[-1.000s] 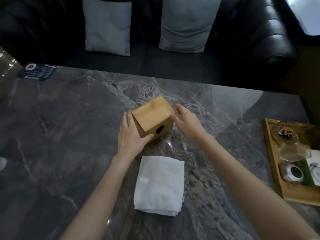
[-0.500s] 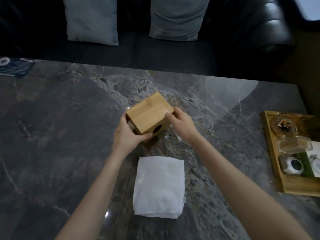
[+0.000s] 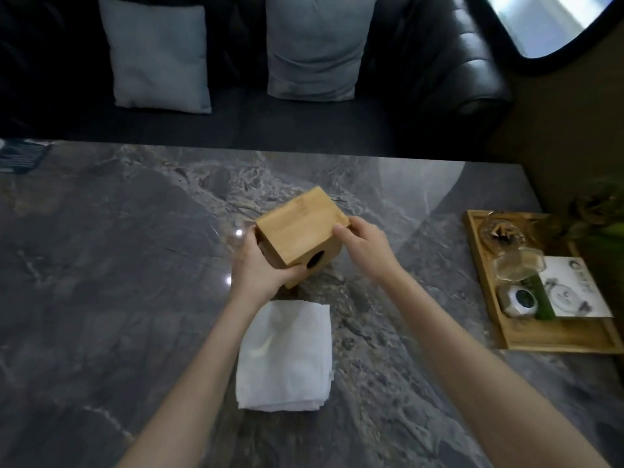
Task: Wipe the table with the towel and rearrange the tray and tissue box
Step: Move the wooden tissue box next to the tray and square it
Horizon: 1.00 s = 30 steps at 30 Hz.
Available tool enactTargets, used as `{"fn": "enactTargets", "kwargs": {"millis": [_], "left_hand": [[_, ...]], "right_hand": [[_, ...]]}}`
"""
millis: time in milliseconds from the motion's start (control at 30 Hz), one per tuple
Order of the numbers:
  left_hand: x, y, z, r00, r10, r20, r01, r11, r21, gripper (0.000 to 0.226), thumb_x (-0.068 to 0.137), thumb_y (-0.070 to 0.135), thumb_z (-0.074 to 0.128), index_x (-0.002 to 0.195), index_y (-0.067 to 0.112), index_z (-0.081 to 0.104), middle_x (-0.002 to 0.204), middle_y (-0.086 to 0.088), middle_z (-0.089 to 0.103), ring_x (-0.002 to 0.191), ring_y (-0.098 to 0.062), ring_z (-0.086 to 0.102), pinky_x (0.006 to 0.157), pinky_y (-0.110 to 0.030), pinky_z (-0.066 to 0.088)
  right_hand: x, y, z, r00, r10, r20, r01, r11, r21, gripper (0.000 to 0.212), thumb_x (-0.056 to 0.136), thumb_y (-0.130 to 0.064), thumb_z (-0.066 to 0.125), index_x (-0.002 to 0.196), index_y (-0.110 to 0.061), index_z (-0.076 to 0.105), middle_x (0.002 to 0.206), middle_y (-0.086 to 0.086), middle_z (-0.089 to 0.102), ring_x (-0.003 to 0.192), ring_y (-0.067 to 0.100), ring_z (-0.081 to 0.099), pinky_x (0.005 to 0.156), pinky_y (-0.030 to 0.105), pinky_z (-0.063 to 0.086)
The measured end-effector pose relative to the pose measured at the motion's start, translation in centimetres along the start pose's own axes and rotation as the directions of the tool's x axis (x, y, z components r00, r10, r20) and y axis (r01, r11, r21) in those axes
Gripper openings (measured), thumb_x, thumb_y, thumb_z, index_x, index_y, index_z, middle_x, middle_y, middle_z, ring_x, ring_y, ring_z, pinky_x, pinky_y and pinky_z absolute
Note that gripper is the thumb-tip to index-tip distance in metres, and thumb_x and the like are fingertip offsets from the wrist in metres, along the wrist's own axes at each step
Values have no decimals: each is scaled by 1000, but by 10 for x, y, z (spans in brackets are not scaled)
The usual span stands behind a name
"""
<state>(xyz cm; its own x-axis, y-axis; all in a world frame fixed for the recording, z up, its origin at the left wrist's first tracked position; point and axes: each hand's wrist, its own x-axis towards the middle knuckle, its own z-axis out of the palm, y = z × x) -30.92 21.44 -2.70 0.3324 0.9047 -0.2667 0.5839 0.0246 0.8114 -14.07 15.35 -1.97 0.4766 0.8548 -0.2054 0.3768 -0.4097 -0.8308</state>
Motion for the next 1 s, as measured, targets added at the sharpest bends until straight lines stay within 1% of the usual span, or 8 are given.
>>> {"fn": "enactTargets", "kwargs": {"millis": [67,200,333,433,700,833,933,1000], "left_hand": [[-12,10,11,1000,7,24,-6,999,-42,119,38,45,85,138,17,27,137,-5,48,125,-23,46,101,-44,43],[-36,28,35,997,41,61,-41,999,-9,116,38,49,83,137,21,28,136,-2,50,124,-24,49,99,-48,45],[-61,46,58,988,115,104,-115,993,-10,105,49,39,87,136,21,32,133,-2,52,120,-23,51,94,-37,46],[-80,59,78,973,183,139,-185,983,6,96,56,32,86,136,20,33,133,-3,53,120,-23,50,87,-29,41],[-131,83,141,933,242,267,-260,965,31,99,56,34,86,137,21,30,137,-4,50,125,-23,47,99,-36,41],[-154,90,175,900,282,332,-309,950,32,98,55,33,86,135,20,32,134,-3,52,123,-21,48,96,-34,41],[-171,93,200,880,297,372,-338,940,50,98,53,36,86,134,21,33,133,-3,52,122,-21,48,96,-35,42],[-181,96,215,870,293,398,-346,936,67,98,52,38,85,133,22,34,132,-2,53,121,-21,49,94,-34,42]], "right_hand": [[-13,5,-16,999,-9,-50,9,1000,-2,23,92,-29,46,96,-10,60,89,4,60,84,19,52,63,23,37],[-42,17,-49,991,-9,-132,11,1000,14,24,91,-30,49,96,-12,63,89,5,65,85,21,57,67,29,42],[-73,34,-81,981,-9,-192,13,1000,20,27,91,-31,50,106,-13,63,93,-1,64,88,15,56,64,18,41],[-99,51,-104,970,5,-244,-2,1000,11,25,91,-31,50,103,-13,64,88,-3,61,82,13,54,61,18,38],[-168,95,-158,936,126,-329,-110,992,65,35,92,-35,48,118,-14,58,103,-1,61,97,15,56,77,28,44],[-202,118,-182,908,181,-379,-160,983,87,31,91,-34,50,113,-14,61,97,-1,62,90,14,56,67,21,43],[-224,139,-197,885,211,-414,-190,977,92,33,89,-38,50,108,-14,63,97,0,64,91,15,58,70,24,45],[-239,151,-205,869,245,-431,-219,970,110,32,90,-37,50,109,-15,62,97,-2,62,90,12,56,66,18,41]]}}
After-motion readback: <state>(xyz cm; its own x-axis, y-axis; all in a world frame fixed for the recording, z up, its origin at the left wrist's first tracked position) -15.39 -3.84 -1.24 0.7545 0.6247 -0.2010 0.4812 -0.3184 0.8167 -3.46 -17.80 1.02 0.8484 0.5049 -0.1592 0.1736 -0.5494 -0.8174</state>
